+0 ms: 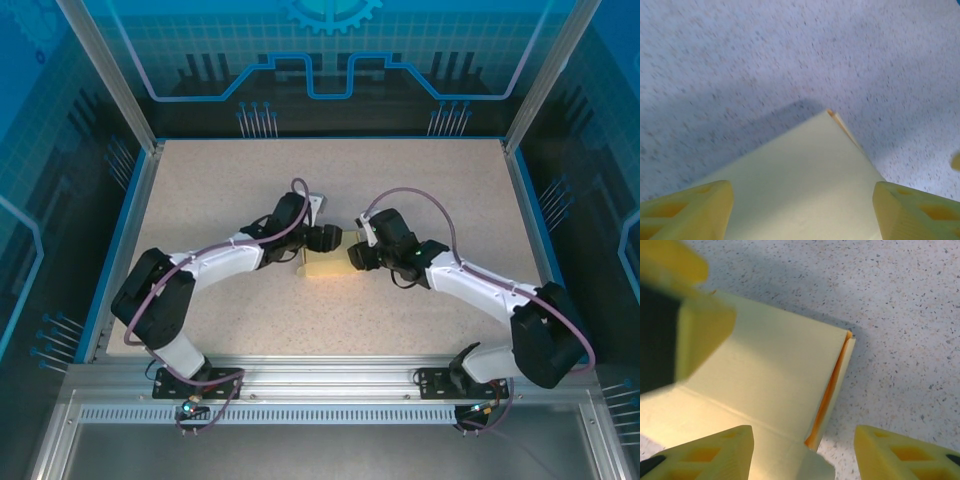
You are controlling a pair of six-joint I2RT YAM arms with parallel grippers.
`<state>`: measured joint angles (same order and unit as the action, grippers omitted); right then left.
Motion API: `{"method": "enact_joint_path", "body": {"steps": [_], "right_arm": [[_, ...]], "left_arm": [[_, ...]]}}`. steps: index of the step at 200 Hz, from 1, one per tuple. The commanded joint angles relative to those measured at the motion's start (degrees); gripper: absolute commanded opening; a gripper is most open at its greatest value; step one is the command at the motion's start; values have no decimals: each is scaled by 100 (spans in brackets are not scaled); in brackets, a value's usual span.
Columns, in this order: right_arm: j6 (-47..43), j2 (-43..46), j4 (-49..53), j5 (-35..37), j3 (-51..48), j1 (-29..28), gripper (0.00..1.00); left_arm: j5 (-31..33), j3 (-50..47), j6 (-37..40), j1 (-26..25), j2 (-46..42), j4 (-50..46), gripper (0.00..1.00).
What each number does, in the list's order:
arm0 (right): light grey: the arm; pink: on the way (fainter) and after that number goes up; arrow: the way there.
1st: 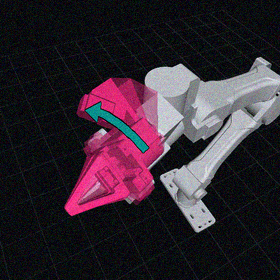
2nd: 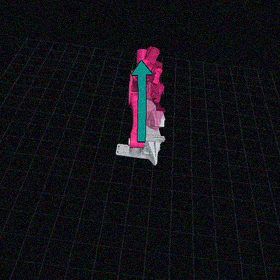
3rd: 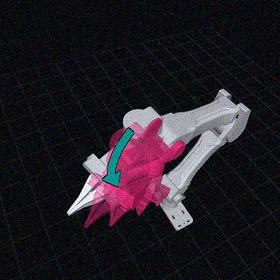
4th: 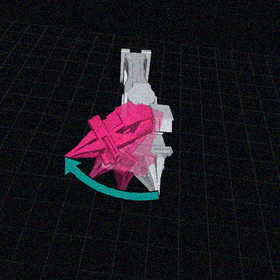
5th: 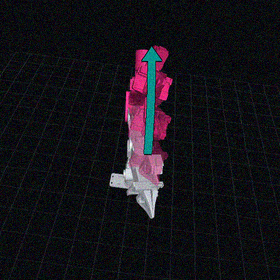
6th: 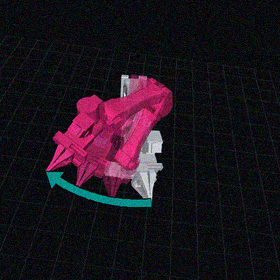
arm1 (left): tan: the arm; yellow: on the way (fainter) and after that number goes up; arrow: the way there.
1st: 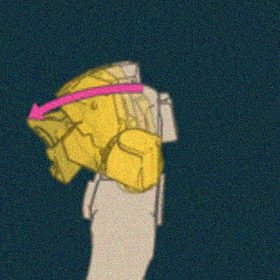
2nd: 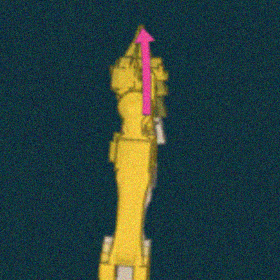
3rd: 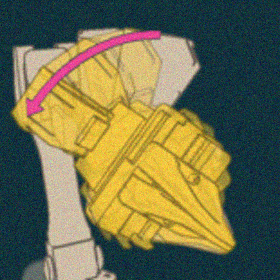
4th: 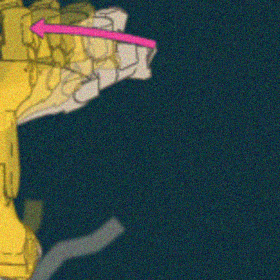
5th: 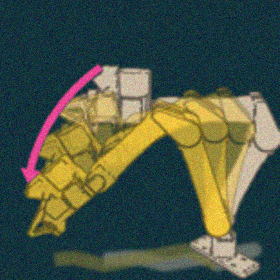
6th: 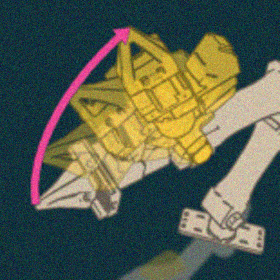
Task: Fold the paper box
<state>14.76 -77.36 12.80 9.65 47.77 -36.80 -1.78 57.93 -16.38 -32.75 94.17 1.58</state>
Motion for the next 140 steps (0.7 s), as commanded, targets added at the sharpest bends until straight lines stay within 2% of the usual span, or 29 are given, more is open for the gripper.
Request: {"method": "enact_joint_path", "body": {"steps": [1, 53, 110, 140], "right_arm": [[-70, 327, 458, 197, -167, -103, 59], [-128, 728, 504, -580, -361, -345, 64], [-131, 628, 434, -559, -296, -442, 65], [-108, 504, 451, -486, -246, -441, 65]], "left_arm": [[-108, 389, 316, 191, 262, -209, 76], [-675, 1271, 584, 636, 1114, -807, 76], [-1628, 1924, 749, 907, 1864, -1572, 76], [-2151, 1922, 726, 924, 1941, -1701, 76]]}}
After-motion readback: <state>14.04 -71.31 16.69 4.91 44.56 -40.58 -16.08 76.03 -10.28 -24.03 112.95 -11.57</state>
